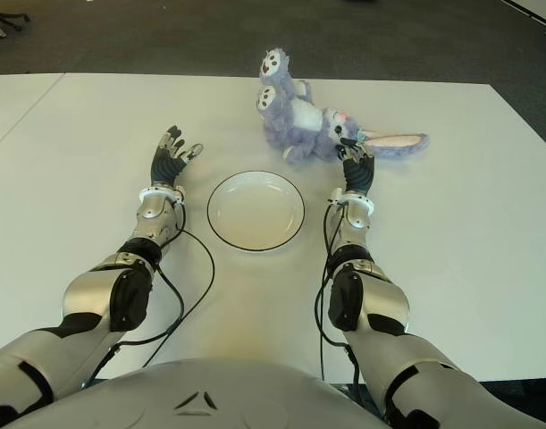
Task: Put the doll into the plate.
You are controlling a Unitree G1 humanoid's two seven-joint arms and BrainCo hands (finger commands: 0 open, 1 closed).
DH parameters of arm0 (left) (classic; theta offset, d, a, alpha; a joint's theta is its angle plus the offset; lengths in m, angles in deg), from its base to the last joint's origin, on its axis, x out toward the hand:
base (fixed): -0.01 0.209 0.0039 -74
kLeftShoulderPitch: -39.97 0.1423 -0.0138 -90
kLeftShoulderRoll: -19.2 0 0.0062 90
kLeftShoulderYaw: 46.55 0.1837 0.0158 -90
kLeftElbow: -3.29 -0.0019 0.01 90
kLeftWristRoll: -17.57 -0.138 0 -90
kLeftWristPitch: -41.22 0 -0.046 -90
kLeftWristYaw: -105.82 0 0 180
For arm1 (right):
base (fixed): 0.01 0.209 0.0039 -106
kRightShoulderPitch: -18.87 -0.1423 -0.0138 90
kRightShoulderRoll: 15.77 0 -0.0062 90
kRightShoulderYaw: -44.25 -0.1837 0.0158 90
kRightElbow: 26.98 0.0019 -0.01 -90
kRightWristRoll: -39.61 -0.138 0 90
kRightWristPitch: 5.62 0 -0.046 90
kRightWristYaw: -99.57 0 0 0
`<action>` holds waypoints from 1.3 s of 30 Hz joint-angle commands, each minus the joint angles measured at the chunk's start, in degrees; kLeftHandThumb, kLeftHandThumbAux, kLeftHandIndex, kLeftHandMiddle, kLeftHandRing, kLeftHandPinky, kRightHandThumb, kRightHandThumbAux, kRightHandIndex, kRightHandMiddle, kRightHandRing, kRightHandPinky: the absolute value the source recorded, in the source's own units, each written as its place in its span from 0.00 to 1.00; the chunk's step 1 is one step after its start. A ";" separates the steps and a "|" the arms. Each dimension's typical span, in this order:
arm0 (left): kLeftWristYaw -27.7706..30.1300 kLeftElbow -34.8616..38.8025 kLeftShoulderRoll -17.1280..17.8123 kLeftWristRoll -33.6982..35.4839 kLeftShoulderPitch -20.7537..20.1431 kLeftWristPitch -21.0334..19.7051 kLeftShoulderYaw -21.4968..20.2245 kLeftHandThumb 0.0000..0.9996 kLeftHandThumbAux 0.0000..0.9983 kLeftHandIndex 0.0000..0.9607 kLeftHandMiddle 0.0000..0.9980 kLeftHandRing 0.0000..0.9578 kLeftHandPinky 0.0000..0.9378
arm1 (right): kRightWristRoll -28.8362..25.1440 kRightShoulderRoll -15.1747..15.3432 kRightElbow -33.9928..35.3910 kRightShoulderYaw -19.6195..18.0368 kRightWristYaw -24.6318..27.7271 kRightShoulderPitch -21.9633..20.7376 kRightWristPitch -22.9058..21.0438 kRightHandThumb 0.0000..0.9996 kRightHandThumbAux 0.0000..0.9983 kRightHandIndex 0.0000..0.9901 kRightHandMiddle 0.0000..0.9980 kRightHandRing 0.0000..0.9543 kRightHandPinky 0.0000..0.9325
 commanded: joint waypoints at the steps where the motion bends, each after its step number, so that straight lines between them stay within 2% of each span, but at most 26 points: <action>1: -1.39 -6.52 -2.69 -0.57 10.61 -7.19 0.52 0.04 0.76 0.00 0.00 0.01 0.04 | -0.85 -3.36 -8.13 -0.67 -2.95 12.70 -6.23 0.70 0.73 0.41 0.28 0.29 0.29; 7: -1.64 -6.48 -2.47 -0.93 10.37 -7.63 0.90 0.04 0.76 0.00 0.00 0.01 0.04 | 2.39 -3.33 -8.09 1.89 -9.36 12.99 -4.68 0.70 0.74 0.40 0.23 0.24 0.23; 10: -1.74 -6.50 -2.38 -0.93 10.27 -7.67 0.86 0.03 0.77 0.00 0.00 0.01 0.04 | 3.80 -3.51 -8.00 3.25 -13.12 12.98 -4.29 0.68 0.73 0.40 0.14 0.15 0.13; 12: -1.79 -6.50 -2.38 -0.95 10.24 -7.59 0.86 0.03 0.77 0.00 0.00 0.01 0.05 | 4.30 -3.59 -7.95 3.78 -14.72 12.82 -4.23 0.68 0.73 0.40 0.13 0.14 0.12; 13: -1.81 -6.50 -2.36 -0.98 10.23 -7.60 0.87 0.03 0.76 0.00 0.00 0.01 0.05 | 4.47 -3.63 -7.94 3.99 -15.33 12.70 -4.30 0.49 0.73 0.16 0.10 0.11 0.09; 14: -1.87 -6.51 -2.35 -1.08 10.23 -7.57 0.96 0.03 0.76 0.00 0.00 0.01 0.05 | 4.92 -3.67 -7.94 4.43 -16.74 12.38 -4.50 0.43 0.73 0.10 0.09 0.10 0.08; 17: -2.00 -6.52 -2.28 -1.34 10.30 -7.46 1.15 0.03 0.76 0.00 0.00 0.01 0.03 | 6.23 -3.75 -7.91 5.86 -20.70 11.07 -5.25 0.36 0.67 0.04 0.03 0.03 0.01; 19: -2.05 -6.48 -2.28 -1.49 10.24 -7.40 1.23 0.03 0.76 0.00 0.00 0.01 0.04 | 7.44 -3.87 -7.88 7.01 -23.95 9.68 -6.21 0.32 0.63 0.01 0.00 0.00 0.00; 22: -1.85 -6.48 -2.23 -1.46 10.03 -7.86 1.18 0.03 0.77 0.00 0.00 0.01 0.03 | 8.89 -3.96 -7.90 8.55 -27.68 8.46 -7.08 0.28 0.57 0.00 0.00 0.00 0.00; 29: -1.00 -6.54 -2.06 -0.44 9.90 -8.38 0.47 0.03 0.79 0.00 0.00 0.01 0.04 | 12.50 -3.46 -7.84 12.23 -34.39 7.26 -7.11 0.26 0.52 0.00 0.00 0.00 0.00; 37: -0.79 -6.51 -2.26 -0.09 10.02 -8.02 -0.04 0.03 0.78 0.00 0.00 0.01 0.04 | 11.37 -3.62 -7.53 12.02 -35.88 4.09 -7.14 0.24 0.48 0.01 0.00 0.00 0.00; 39: -0.45 -6.51 -2.11 -0.09 9.97 -7.77 -0.17 0.03 0.77 0.00 0.00 0.01 0.04 | 11.13 -3.87 -7.29 12.03 -36.18 3.16 -6.80 0.25 0.49 0.04 0.00 0.00 0.00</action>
